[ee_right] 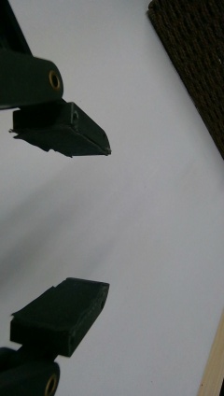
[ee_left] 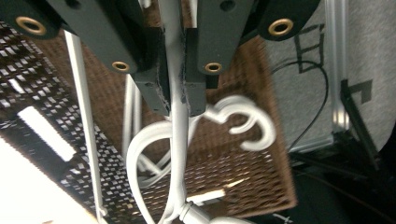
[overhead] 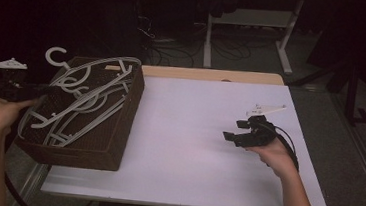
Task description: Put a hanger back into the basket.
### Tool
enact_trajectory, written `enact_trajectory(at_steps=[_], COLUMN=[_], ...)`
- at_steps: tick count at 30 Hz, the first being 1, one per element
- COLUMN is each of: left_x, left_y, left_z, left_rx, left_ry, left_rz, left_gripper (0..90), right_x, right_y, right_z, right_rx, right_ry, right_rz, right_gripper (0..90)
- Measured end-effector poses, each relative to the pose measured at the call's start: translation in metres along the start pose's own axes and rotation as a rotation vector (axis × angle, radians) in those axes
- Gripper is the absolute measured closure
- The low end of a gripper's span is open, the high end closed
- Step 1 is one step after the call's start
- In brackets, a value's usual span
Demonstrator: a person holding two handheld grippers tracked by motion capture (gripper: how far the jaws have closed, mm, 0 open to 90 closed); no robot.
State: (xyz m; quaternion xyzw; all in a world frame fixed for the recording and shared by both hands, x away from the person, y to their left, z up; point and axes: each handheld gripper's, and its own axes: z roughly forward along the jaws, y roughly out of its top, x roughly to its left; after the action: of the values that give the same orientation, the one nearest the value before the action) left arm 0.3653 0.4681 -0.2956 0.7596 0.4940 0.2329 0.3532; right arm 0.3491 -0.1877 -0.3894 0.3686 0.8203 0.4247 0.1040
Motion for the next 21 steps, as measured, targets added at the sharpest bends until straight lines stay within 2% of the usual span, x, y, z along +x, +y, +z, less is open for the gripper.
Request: enact_trajectory(at_steps=[1, 4, 8, 9, 14, 15, 16, 17, 18, 21], left_x=[0.003, 0.007, 0.003, 0.001, -0.001, -0.001, -0.002, -0.002, -0.004, -0.01], left_y=[-0.002, -0.008, -0.011, -0.013, -0.016, -0.016, -0.015, -0.015, -0.013, -0.009], left_z=[0.0, 0.004, 0.018, 0.025, 0.036, 0.037, 0.036, 0.036, 0.034, 0.032], left_rx=[0.002, 0.014, 0.051, 0.071, 0.09, 0.068, 0.065, 0.065, 0.041, 0.01], left_ry=[0.009, 0.001, 0.026, 0.025, 0.022, 0.014, 0.018, 0.018, -0.005, -0.023], left_rz=[-0.006, -0.015, 0.006, 0.011, 0.011, -0.008, -0.01, -0.01, -0.013, -0.006], left_gripper=[83.1, 83.1, 83.1, 83.0, 81.3, 73.8, 61.3, 59.6, 57.3, 51.8], right_x=[0.0, 0.0, 0.001, 0.001, 0.001, 0.001, 0.001, 0.001, 0.001, 0.002], right_y=[0.0, 0.0, 0.0, 0.0, 0.0, 0.0, 0.0, 0.0, 0.0, 0.001], right_z=[0.0, 0.001, 0.002, 0.002, 0.001, 0.001, 0.001, 0.001, 0.0, -0.001], right_rx=[0.0, 0.003, 0.009, 0.01, 0.007, 0.006, 0.005, 0.005, 0.002, -0.001], right_ry=[0.0, -0.001, 0.0, -0.001, -0.001, 0.0, 0.0, 0.0, 0.0, 0.001], right_rz=[0.0, 0.001, -0.002, -0.002, -0.003, -0.004, -0.001, -0.001, -0.004, -0.006], right_gripper=[27.1, 27.1, 27.1, 27.1, 27.1, 27.1, 27.1, 27.1, 27.1, 27.1])
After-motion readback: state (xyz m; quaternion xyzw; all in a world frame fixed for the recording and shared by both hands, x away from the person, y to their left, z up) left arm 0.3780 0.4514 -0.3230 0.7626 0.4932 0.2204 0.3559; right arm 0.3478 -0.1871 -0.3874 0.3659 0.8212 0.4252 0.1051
